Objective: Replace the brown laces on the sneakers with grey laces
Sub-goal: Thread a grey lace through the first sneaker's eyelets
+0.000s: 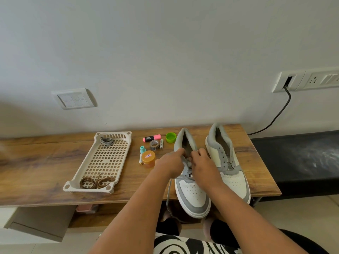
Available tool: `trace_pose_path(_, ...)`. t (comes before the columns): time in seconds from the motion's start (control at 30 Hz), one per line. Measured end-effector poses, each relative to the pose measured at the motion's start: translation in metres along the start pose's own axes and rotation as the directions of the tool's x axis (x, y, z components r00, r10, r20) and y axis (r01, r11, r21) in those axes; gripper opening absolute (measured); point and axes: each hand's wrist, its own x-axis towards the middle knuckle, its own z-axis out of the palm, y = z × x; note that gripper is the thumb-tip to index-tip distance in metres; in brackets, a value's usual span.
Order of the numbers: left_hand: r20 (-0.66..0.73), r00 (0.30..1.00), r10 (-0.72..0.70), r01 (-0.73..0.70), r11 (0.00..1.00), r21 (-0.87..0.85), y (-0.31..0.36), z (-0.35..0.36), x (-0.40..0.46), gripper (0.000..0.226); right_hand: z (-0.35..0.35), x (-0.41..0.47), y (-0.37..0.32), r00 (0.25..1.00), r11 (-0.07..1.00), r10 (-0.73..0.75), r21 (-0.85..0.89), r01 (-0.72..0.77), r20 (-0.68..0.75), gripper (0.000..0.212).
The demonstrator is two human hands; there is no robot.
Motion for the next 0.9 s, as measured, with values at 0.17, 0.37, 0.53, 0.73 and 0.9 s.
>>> trace_pose_path(0.17, 0.039, 0.999, 0.031, -0.031, 0.999, -0.01, -0.008, -0.005, -0.002, 0.053, -0.006, 0.002, 0.0, 0.978, 0.982, -0.09, -0.181, 0.056, -0.186, 0.009)
trace_pose_path(0.37, 0.03, 0.997, 0.066, -0.066, 0.998, -0.008, -0.014, -0.003, 0.001, 0.058, -0.052, 0.025, 0.023, 0.918, 0.965, 0.249, 0.162, -0.207, -0.31, 0.022)
trace_pose_path(0.53, 0.01, 0.996, 0.087, -0.087, 0.996, 0.0, -0.015, -0.001, 0.004, 0.05, -0.08, 0.021, 0.041, 0.829, 0.865, 0.482, 0.305, -0.399, -0.283, 0.031)
trace_pose_path(0.73, -0.025, 0.996, 0.091, -0.09, 0.996, 0.027, -0.013, 0.003, 0.005, 0.048, -0.037, 0.008, 0.009, 1.0, 0.999, 0.013, -0.049, -0.014, -0.028, 0.022)
trace_pose_path(0.9, -0.012, 0.995, 0.097, -0.097, 0.995, 0.015, -0.014, 0.001, 0.004, 0.047, -0.017, 0.007, 0.005, 0.996, 0.988, -0.073, -0.141, 0.066, -0.049, 0.011)
